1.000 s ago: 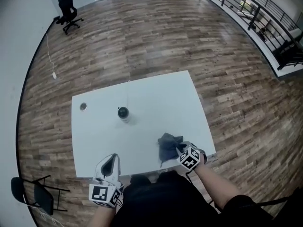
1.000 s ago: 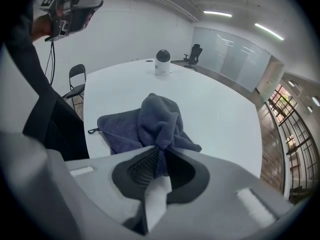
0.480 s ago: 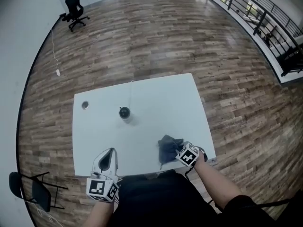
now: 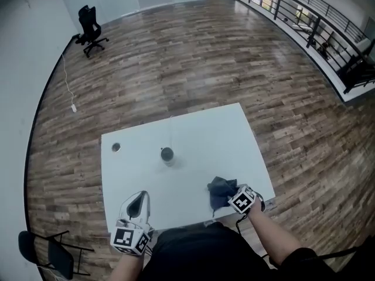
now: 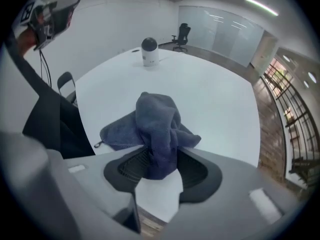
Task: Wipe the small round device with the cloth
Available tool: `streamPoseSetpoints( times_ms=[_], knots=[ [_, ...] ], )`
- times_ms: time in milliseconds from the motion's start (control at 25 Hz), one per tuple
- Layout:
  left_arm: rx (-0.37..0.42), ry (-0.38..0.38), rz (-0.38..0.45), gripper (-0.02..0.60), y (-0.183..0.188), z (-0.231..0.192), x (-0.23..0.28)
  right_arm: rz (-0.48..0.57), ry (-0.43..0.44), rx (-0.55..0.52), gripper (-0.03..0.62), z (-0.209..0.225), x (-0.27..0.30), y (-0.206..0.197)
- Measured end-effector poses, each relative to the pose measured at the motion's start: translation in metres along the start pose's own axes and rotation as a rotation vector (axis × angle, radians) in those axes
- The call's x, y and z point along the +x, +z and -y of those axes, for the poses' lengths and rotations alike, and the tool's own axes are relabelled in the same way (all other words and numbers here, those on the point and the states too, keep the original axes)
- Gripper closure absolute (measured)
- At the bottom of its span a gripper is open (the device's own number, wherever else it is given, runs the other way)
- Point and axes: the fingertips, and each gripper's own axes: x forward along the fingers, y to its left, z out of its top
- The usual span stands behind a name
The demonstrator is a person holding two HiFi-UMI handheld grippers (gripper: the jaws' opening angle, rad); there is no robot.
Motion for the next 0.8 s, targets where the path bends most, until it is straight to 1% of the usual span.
streamPoseSetpoints(
  times_ms=[80, 120, 200, 280, 400, 560, 720, 800],
  knots=[
    [0.000, -0.006, 0.006, 0.578, -0.001, -0.005, -0.001, 0.044, -0.019, 0.066, 0.414, 0.005, -0.012, 0.005],
    [-0.004, -0.006, 0.011, 0.578, -0.002, -0.008, -0.001, 0.073, -0.037, 0.082, 0.414, 0.008, -0.018, 0.011],
    [-0.017, -0.002, 0.021, 0.578, -0.002, -0.015, 0.002, 0.146, -0.069, 0.095, 0.414, 0.012, -0.035, 0.030],
    [-0.029, -0.001, 0.031, 0.578, 0.000, -0.020, 0.005, 0.249, -0.085, 0.099, 0.414, 0.009, -0.056, 0.057],
    [-0.037, -0.009, 0.043, 0.578, 0.002, -0.021, 0.007, 0.458, -0.115, 0.070, 0.414, 0.000, -0.096, 0.102],
    [-0.026, -0.027, 0.081, 0.578, 0.011, -0.020, 0.008, 0.721, -0.189, 0.015, 0.414, -0.012, -0.147, 0.157],
    [0.000, -0.024, 0.094, 0.578, 0.014, -0.020, 0.010, 0.889, -0.255, -0.041, 0.408, -0.024, -0.173, 0.193],
    [0.006, -0.015, 0.097, 0.578, 0.012, -0.020, 0.006, 0.970, -0.271, -0.044, 0.405, -0.030, -0.182, 0.207]
  ],
)
